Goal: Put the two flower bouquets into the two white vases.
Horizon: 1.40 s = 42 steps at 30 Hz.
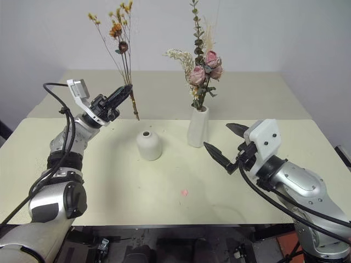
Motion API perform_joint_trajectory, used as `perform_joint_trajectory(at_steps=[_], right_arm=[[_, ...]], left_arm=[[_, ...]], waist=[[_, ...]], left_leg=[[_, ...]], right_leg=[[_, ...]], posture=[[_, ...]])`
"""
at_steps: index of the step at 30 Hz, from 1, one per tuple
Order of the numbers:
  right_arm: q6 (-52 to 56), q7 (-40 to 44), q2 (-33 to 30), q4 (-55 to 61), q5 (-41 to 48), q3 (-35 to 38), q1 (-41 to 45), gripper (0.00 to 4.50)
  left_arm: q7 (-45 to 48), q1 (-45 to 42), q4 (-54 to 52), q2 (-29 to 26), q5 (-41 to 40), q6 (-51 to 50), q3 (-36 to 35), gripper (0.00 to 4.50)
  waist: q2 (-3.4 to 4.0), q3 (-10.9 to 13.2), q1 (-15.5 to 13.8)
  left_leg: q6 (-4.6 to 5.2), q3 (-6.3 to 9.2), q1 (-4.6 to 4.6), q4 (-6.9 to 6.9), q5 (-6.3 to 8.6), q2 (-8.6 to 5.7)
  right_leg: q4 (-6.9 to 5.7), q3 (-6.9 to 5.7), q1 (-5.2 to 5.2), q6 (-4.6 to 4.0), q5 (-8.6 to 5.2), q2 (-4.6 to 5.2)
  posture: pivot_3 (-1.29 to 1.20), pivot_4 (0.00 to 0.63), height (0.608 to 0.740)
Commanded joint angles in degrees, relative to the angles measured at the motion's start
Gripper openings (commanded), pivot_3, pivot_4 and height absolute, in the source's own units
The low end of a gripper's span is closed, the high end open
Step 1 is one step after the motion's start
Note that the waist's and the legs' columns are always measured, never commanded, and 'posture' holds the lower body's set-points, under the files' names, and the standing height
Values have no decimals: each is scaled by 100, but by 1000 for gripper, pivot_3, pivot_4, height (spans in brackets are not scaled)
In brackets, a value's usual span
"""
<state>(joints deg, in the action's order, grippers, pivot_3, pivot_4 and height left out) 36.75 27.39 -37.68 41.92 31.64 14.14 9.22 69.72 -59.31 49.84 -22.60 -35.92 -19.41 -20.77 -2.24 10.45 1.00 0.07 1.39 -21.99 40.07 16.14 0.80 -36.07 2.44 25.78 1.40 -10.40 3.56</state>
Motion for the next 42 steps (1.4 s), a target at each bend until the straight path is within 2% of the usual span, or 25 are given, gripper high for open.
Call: perform_joint_trajectory(at_steps=[1, 10, 24, 37, 42], right_arm=[[-178, -62, -37, 198, -71, 184, -29, 4500], [-165, -123, -29, 191, -87, 247, -167, 4500], [-206, -51, -87, 4, -182, 205, -24, 4500], [-246, -42, -6, 46, -237, 240, -80, 4500], [-292, -27, -16, 25, -251, 221, -75, 4500]], left_arm=[[76, -164, 36, 42, 127, -26, 140, 20], [99, -73, -25, -77, 288, -409, 299, 20], [30, 97, -185, 87, 418, -373, 401, 20], [422, 445, -405, 132, 693, 379, 692, 20], [516, 519, -470, 146, 707, 655, 725, 20]], waist=[[0, 0, -5], [0, 0, 1], [0, 0, -11], [0, 0, -13], [0, 0, -13]], left_leg=[[0, 0, 0, 0, 0, 0], [0, 0, 4, 0, 0, 0], [1, 1, 6, 1, 0, 0], [1, 1, 14, 1, 1, 0], [5, 2, 47, -1, 3, 1]], right_leg=[[0, 0, 0, 0, 0, 0], [2, 0, -3, 0, 0, -2], [3, 0, -8, 0, 0, -2], [8, 0, -15, 0, 0, -2], [23, -2, -53, 1, -1, -2]], posture=[[0, 150, 740], [0, 150, 740], [0, 150, 740], [0, 150, 740], [0, 150, 740]])
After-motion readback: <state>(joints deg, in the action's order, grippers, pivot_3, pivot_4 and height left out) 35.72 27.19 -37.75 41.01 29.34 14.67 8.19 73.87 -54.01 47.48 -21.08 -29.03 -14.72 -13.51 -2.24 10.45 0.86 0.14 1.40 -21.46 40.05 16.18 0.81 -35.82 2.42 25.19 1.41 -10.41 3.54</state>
